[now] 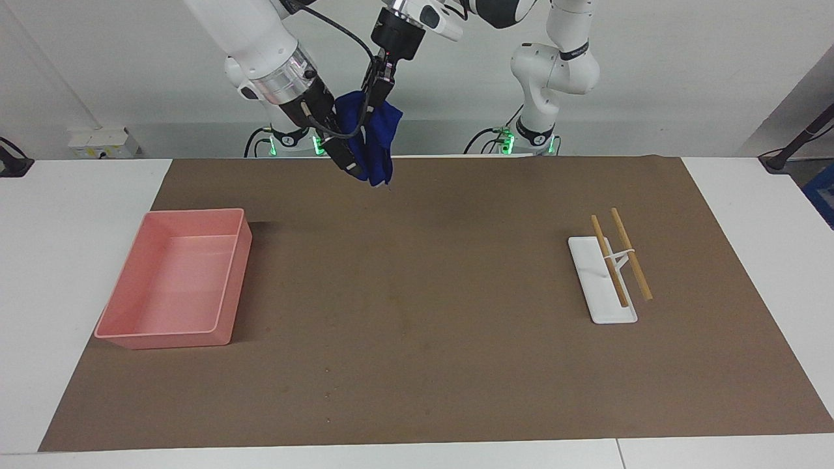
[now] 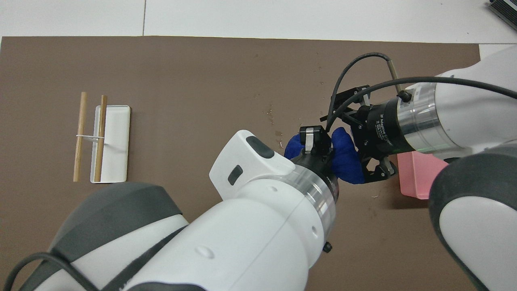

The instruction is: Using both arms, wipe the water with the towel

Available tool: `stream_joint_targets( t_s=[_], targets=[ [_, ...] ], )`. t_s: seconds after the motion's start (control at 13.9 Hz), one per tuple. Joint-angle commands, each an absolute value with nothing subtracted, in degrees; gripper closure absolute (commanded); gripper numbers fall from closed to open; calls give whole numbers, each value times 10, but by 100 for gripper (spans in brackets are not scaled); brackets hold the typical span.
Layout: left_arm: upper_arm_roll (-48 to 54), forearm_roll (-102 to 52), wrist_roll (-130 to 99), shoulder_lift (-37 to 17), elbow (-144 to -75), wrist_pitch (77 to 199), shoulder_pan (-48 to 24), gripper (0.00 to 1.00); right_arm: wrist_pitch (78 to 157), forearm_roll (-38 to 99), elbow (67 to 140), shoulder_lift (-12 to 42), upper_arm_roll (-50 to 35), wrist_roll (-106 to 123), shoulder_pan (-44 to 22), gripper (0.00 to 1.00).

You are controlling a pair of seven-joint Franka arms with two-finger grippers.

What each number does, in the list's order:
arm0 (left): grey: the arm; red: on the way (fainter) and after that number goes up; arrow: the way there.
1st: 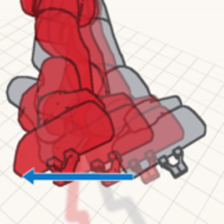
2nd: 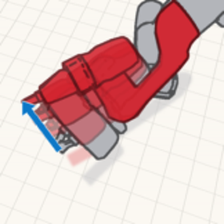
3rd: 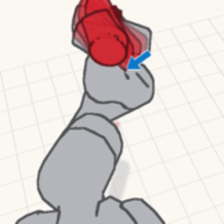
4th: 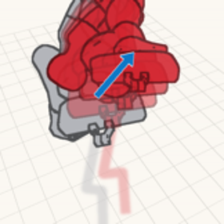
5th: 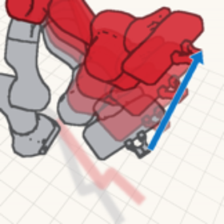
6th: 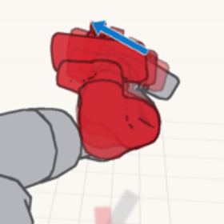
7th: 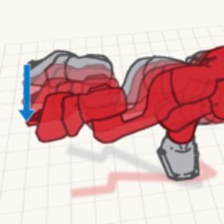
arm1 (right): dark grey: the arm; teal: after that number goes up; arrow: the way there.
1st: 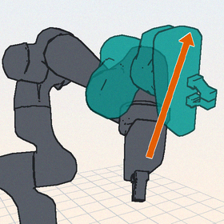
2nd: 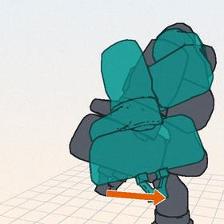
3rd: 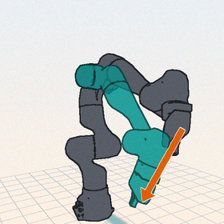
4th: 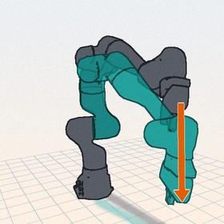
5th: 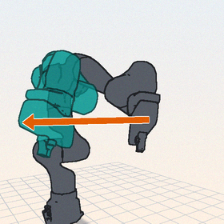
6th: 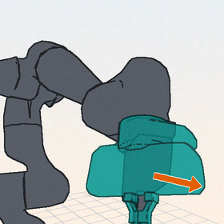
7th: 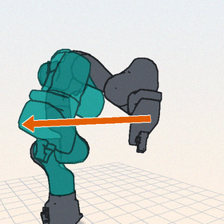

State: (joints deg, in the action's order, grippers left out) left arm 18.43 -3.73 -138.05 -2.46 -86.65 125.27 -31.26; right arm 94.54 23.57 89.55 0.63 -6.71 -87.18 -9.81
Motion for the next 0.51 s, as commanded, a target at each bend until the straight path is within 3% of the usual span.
stream_joint_targets(
  t_s=[0.0,0.43],
  targets=[
    [176,-26,-1393,-33,-851,1271,-313,100,904,252,871,7,-69,-881,-88,5],
    [177,-25,-1393,-33,-852,1272,-313,100,905,268,874,9,-71,-882,-99,5]
  ],
)
